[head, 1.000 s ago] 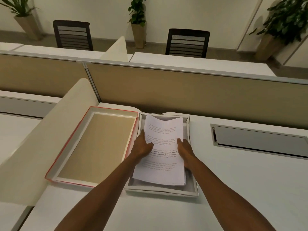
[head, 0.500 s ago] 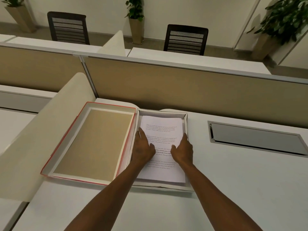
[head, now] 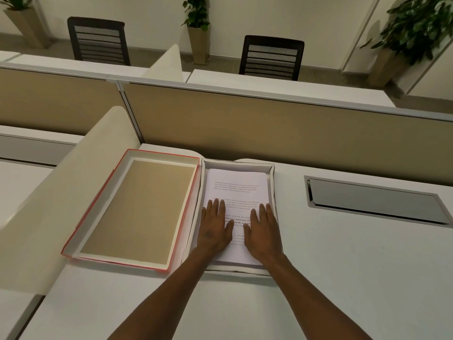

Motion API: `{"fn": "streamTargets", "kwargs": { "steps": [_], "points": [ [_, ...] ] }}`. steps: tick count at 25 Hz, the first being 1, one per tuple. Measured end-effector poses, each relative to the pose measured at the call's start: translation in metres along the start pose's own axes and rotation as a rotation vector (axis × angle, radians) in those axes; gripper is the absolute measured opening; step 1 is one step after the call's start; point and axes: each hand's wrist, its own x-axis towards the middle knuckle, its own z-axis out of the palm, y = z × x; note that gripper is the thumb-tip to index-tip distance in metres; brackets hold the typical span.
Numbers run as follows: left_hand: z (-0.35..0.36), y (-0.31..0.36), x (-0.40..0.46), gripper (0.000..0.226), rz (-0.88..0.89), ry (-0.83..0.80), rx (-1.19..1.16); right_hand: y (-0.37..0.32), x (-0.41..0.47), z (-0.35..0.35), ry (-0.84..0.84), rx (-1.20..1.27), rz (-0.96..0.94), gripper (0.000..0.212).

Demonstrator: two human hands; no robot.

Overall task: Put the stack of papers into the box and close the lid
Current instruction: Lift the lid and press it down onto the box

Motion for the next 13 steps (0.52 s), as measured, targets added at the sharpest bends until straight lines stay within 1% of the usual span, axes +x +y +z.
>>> {"fn": "streamTargets", "kwargs": {
  "steps": [1,2,4,5,6,7,8,10,12,13],
  "points": [
    [-0.007,0.004,-0.003,0.07,0.016,0.057,-0.104,-0.001,-0.001,-0.003,0.024,0.061,0.008,0.072],
    [-0.015,0.009,-0.006,0.067,0.03,0.146,-0.22,-0.003,-0.003,-0.007,0.064,0.137,0.005,0.072],
    [-0.036,0.007,-0.017,0.064,0.014,0.371,-0.402,-0.016,-0.009,-0.015,0.166,0.315,-0.051,0.068],
    [-0.047,-0.002,-0.023,0.062,-0.019,0.478,-0.435,-0.027,-0.012,-0.02,0.207,0.395,-0.099,0.063],
    [-0.06,-0.016,-0.028,0.059,-0.069,0.559,-0.421,-0.041,-0.016,-0.025,0.226,0.453,-0.156,0.058],
    [-0.074,-0.036,-0.032,0.057,-0.139,0.608,-0.374,-0.057,-0.019,-0.028,0.227,0.479,-0.223,0.052],
    [-0.088,-0.058,-0.036,0.055,-0.217,0.629,-0.308,-0.075,-0.023,-0.031,0.213,0.479,-0.295,0.048],
    [-0.118,-0.109,-0.043,0.055,-0.367,0.613,-0.136,-0.113,-0.031,-0.035,0.155,0.445,-0.429,0.044],
    [-0.145,-0.158,-0.046,0.058,-0.484,0.512,0.084,-0.147,-0.037,-0.036,0.094,0.411,-0.527,0.046],
    [-0.156,-0.177,-0.046,0.058,-0.529,0.42,0.188,-0.161,-0.039,-0.035,0.053,0.397,-0.555,0.047]
  ]
}}
